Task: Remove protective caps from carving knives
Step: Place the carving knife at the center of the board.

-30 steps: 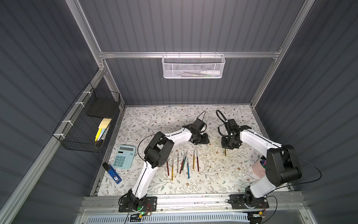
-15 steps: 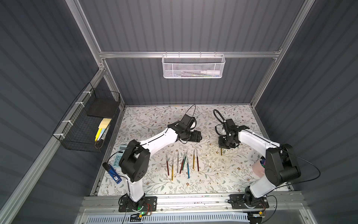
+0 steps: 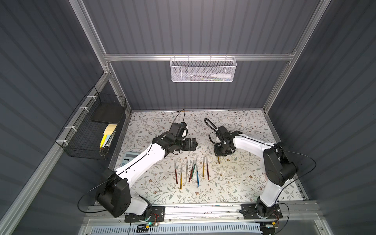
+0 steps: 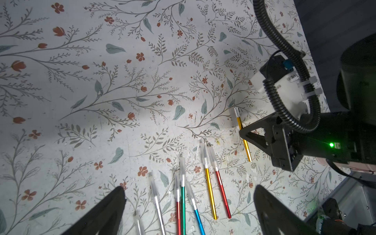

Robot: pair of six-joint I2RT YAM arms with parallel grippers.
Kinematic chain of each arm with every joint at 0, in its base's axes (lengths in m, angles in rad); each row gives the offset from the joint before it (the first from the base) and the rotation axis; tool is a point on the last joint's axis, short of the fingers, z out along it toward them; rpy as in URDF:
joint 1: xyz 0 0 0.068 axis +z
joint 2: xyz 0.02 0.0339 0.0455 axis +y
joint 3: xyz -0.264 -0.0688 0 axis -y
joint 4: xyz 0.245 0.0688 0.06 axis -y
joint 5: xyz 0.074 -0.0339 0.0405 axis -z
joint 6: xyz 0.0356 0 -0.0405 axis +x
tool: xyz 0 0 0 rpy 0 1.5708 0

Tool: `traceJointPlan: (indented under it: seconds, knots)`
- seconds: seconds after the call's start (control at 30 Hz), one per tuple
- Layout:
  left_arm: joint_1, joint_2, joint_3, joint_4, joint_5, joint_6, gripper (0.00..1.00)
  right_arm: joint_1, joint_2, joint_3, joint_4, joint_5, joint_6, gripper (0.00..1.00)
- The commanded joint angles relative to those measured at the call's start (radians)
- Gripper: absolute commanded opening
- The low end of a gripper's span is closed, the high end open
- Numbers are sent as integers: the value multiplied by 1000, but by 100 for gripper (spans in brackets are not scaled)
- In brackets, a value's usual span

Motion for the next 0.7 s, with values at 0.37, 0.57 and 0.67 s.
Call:
traceJointPlan:
  seconds: [0.37,0.57,0.67]
  knots:
    - [4,-68,-58,-3,-51,34,99,59,97,53,-22,66,43,11]
    - [6,-71,-61,-10,-51,32,99,63,111,61,-24,78,44,17]
    - [6,-79,-66,-8,-59,27,99,63,113,65,-29,81,45,20]
